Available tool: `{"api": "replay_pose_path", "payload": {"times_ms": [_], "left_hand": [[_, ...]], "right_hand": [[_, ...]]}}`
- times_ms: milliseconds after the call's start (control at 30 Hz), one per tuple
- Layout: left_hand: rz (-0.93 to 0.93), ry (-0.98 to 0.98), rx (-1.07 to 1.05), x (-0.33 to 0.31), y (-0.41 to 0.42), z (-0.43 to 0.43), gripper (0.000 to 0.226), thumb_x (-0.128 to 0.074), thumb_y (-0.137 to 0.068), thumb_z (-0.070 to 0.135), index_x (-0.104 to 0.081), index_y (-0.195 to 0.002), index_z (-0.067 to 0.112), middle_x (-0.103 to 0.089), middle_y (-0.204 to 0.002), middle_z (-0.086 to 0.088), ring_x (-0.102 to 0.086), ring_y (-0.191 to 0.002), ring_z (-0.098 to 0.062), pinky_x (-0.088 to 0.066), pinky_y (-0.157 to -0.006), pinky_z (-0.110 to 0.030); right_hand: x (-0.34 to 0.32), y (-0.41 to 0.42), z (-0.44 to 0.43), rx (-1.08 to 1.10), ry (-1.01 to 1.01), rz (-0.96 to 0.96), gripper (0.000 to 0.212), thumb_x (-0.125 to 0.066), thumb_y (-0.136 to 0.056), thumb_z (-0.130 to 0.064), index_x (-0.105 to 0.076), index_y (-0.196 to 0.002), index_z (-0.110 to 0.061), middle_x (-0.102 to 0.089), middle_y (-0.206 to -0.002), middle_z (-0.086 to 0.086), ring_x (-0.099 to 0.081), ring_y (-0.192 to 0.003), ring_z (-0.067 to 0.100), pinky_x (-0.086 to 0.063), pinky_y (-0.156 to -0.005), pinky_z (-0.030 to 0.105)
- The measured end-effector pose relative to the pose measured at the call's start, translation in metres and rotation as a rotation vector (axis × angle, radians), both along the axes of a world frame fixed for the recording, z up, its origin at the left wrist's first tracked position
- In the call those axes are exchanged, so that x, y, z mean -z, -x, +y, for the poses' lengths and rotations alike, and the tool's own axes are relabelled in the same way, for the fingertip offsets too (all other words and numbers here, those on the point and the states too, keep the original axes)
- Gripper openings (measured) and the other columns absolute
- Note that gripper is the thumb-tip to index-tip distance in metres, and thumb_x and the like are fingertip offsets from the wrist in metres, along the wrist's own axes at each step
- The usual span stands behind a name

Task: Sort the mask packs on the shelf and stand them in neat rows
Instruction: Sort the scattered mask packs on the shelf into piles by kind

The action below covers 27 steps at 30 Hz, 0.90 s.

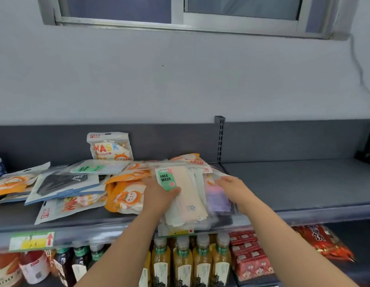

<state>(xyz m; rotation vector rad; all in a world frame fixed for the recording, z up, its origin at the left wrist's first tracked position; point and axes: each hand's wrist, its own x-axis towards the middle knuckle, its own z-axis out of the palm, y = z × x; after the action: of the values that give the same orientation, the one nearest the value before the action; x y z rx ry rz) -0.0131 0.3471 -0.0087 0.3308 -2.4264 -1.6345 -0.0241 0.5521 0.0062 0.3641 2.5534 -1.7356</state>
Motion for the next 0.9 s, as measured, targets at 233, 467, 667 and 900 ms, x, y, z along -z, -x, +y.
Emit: {"api": "replay_pose_path", "payload": {"times_ms": [233, 467, 667, 900], "left_hand": [[-0.068, -0.098, 0.005, -0.004, -0.003, -0.001, 0.079, -0.079, -0.080, 0.024, -0.022, -0.131, 0.005, -0.058, -0.125, -0.013, -0.060, -0.109, -0.030, -0.052, -0.080, -0.037], [-0.030, -0.194, 0.023, 0.001, -0.009, 0.003, 0.070, -0.078, -0.081, 0.023, -0.022, -0.122, 0.012, -0.060, -0.117, -0.009, -0.063, -0.097, -0.026, -0.057, -0.081, -0.042], [0.174, -0.190, 0.003, -0.012, -0.023, 0.029, 0.064, -0.077, -0.082, 0.027, -0.024, -0.118, 0.022, -0.058, -0.107, -0.001, -0.064, -0.079, -0.014, -0.051, -0.055, -0.025], [0.239, -0.129, 0.004, -0.032, -0.010, 0.119, 0.066, -0.076, -0.083, 0.028, -0.026, -0.125, 0.018, -0.057, -0.108, -0.001, -0.059, -0.077, -0.011, -0.045, -0.055, -0.020]], "right_hand": [[0.002, -0.007, 0.003, 0.144, 0.191, 0.013, 0.024, -0.045, -0.097, -0.015, -0.066, -0.103, -0.004, -0.065, -0.107, 0.022, -0.055, -0.083, 0.028, -0.045, -0.075, 0.034], [-0.001, -0.019, 0.008, 0.109, 0.454, -0.053, 0.018, -0.053, -0.095, -0.020, -0.066, -0.097, -0.009, -0.068, -0.086, 0.006, -0.063, -0.075, 0.021, -0.050, -0.066, 0.028], [-0.013, -0.013, 0.034, -0.080, 0.276, 0.108, 0.046, -0.061, -0.091, -0.042, -0.055, -0.134, -0.025, -0.052, -0.130, -0.009, -0.048, -0.118, 0.017, -0.041, -0.093, 0.037], [-0.023, -0.003, 0.113, -0.180, 0.032, 0.263, 0.082, -0.079, -0.074, -0.046, -0.042, -0.145, -0.026, -0.039, -0.150, -0.003, -0.043, -0.131, 0.019, -0.041, -0.104, 0.036]]}}
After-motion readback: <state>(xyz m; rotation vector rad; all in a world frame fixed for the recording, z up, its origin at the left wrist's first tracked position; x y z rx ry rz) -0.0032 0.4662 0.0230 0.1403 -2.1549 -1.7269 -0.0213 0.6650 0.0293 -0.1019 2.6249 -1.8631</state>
